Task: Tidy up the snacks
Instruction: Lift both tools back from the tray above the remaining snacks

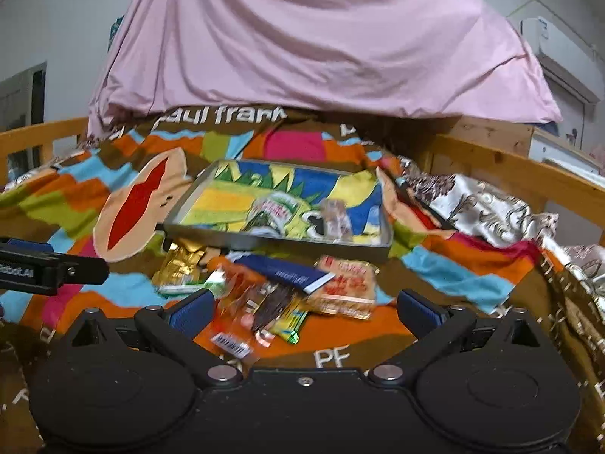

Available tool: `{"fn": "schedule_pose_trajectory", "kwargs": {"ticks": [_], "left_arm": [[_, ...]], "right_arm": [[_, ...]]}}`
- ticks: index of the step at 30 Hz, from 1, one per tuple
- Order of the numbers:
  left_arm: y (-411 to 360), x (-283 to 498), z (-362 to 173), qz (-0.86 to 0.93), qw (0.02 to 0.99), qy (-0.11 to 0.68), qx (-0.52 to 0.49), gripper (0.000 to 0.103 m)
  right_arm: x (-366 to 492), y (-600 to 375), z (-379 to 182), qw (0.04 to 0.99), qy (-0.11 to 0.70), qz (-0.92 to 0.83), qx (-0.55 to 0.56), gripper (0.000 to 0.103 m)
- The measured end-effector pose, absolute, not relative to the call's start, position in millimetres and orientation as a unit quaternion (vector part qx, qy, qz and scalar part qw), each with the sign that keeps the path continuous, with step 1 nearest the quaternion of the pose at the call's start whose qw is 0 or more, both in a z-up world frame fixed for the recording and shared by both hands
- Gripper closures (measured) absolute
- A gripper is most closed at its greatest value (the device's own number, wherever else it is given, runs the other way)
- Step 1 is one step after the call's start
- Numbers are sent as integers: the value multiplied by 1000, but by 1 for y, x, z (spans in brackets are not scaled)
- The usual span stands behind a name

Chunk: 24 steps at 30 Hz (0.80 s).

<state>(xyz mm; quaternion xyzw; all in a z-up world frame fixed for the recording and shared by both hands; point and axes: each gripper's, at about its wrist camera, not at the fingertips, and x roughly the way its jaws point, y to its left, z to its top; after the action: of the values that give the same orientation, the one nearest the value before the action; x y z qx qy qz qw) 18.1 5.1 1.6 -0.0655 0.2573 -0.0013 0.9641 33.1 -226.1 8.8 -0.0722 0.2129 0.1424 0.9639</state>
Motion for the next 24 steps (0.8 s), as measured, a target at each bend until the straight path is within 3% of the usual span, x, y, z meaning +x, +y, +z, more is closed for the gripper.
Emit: {"fn": "schedule_pose_trajectory", "kwargs": {"ticks": [24], "left_arm": [[19, 31, -22, 12, 952, 298, -74, 0]], "right_arm": [[52, -209, -6, 956, 243, 144, -79, 1]]}}
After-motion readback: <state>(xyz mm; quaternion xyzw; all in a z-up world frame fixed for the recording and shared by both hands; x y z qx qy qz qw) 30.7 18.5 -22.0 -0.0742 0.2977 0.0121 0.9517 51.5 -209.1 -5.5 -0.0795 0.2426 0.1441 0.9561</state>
